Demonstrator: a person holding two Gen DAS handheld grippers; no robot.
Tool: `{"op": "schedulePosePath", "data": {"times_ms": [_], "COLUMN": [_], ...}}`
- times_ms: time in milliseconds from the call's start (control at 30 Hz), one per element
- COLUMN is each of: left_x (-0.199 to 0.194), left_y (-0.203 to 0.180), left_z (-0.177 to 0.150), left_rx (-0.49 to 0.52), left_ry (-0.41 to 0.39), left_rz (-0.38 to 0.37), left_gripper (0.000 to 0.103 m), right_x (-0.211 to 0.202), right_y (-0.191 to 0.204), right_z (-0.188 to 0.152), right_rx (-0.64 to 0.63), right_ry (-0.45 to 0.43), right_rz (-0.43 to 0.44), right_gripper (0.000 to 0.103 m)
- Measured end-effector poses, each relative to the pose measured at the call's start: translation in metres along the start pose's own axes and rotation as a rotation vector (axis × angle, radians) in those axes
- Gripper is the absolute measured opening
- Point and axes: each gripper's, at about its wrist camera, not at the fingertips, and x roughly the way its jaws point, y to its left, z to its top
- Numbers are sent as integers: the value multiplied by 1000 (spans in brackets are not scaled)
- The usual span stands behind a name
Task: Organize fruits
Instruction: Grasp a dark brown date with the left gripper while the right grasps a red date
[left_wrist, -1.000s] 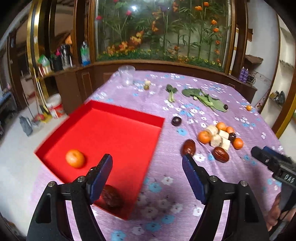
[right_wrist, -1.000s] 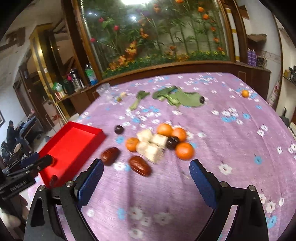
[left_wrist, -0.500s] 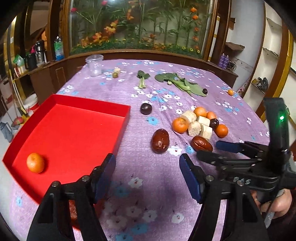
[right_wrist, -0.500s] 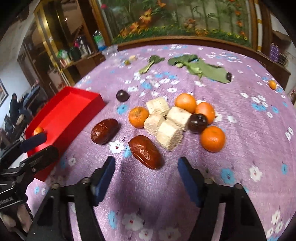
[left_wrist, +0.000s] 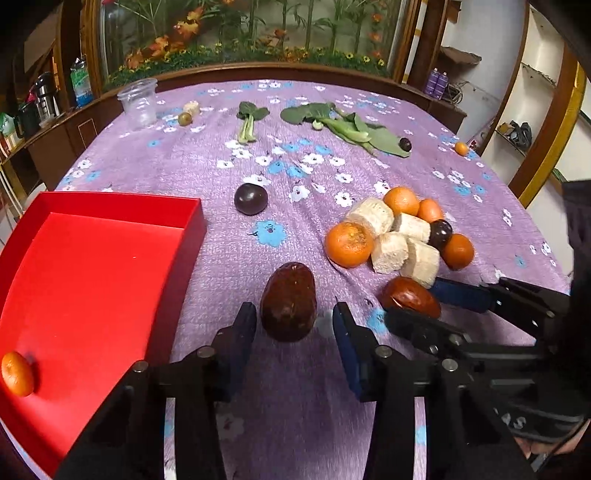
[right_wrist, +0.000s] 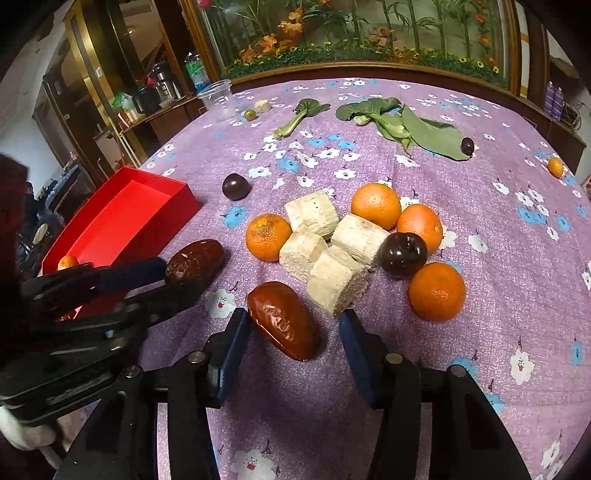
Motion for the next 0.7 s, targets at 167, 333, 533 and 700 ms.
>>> {"op": "schedulePosePath", "data": {"times_ms": [167,333,533,700], "left_x": [11,14,14,14], "left_y": [-1,-2,-3,-9], "left_z": [2,2,1,-1], "left_rx": [8,18,13,39], "left_ry": [17,1,-15,-29], "left_rz": [20,48,70,104], "left_gripper": [42,41,40,32], "right_x": [0,0,1,0], "right_y": [1,1,1,1], "right_z": [0,0,0,1], "right_rx": [-13,-16,-19,-19], "right_ry": [-5,-9,-8,-5], "right_rz": [-6,-7,-19,-38], "right_gripper": [56,56,54,44]}}
